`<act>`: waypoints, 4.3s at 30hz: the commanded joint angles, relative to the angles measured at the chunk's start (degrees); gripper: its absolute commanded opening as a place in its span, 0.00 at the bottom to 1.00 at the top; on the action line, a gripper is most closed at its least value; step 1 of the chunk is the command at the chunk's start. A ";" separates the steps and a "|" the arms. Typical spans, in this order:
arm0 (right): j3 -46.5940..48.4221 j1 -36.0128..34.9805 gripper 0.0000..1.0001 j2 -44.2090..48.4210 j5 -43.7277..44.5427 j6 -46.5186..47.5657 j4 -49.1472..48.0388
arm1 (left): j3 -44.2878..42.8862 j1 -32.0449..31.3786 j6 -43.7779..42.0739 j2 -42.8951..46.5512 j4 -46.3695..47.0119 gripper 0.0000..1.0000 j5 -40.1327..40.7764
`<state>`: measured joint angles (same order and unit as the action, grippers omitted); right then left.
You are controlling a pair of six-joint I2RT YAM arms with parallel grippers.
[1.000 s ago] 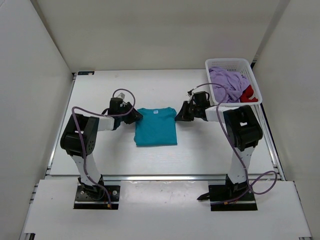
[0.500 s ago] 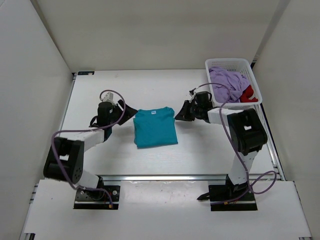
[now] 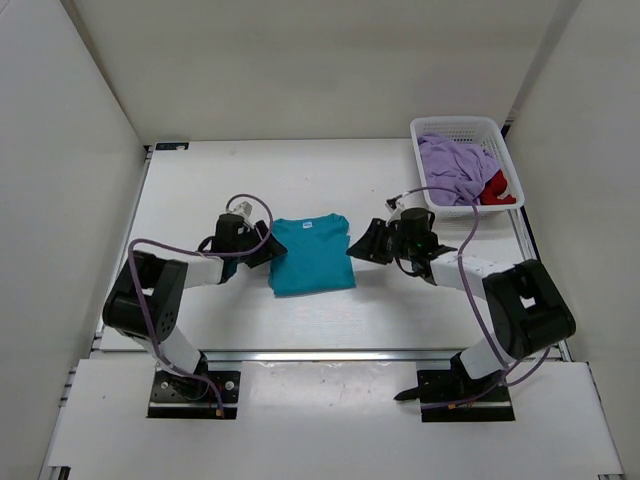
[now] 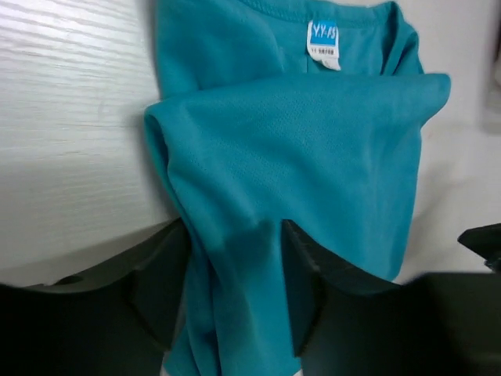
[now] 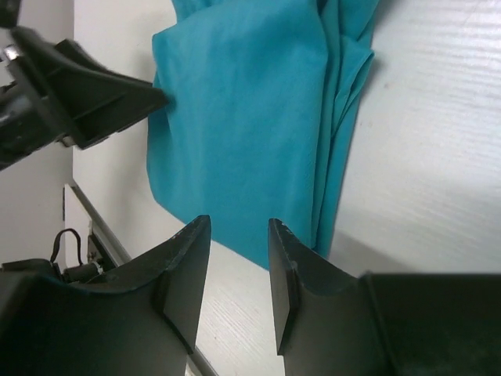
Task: Fold and stack the t-shirts
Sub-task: Put the neatly folded tshirt into the corner of the board with the left arm, then grab crumpled tshirt from bin with the right arm
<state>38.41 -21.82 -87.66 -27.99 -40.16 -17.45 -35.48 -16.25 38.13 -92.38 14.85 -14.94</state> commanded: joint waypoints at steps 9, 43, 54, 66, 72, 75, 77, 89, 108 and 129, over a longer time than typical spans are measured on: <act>-6.15 3.27 0.33 3.90 -2.33 -1.32 -6.89 | -19.50 -6.51 6.08 -16.33 2.29 0.00 -6.07; -5.19 -2.26 0.31 -0.59 -7.34 1.93 -4.35 | -46.13 39.90 12.67 -31.44 -7.02 0.66 -6.41; -5.11 -0.94 0.36 1.53 -5.85 2.20 -2.41 | -68.79 37.96 7.83 -43.42 -25.95 0.82 -7.91; -3.27 -4.72 0.49 3.72 -1.12 3.07 0.48 | -30.54 35.85 10.47 -17.86 -6.07 0.99 -2.55; 6.39 -5.95 0.00 6.36 12.41 9.92 10.59 | -17.43 27.34 9.87 -4.25 -1.31 0.67 -0.80; 12.28 -1.23 0.00 6.62 17.26 10.81 14.89 | -16.20 10.52 3.73 4.54 -2.72 0.35 4.37; 15.45 2.82 0.00 6.36 19.36 11.42 17.35 | -14.10 1.02 0.82 9.65 -1.76 0.35 7.46; 33.90 27.44 0.31 -2.24 33.70 20.20 30.45 | -1.61 -27.07 3.00 5.28 11.86 0.59 -7.20; 65.12 25.86 0.41 -31.87 41.87 32.51 48.12 | 5.25 -24.97 7.66 4.49 22.67 0.60 -12.57; 70.23 27.45 0.00 -23.56 33.54 28.92 49.72 | 6.31 -22.42 10.12 4.22 23.91 0.57 -12.66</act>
<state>108.68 4.25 -121.58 11.16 -8.01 35.79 -29.67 -39.59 47.68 -89.67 37.21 -26.63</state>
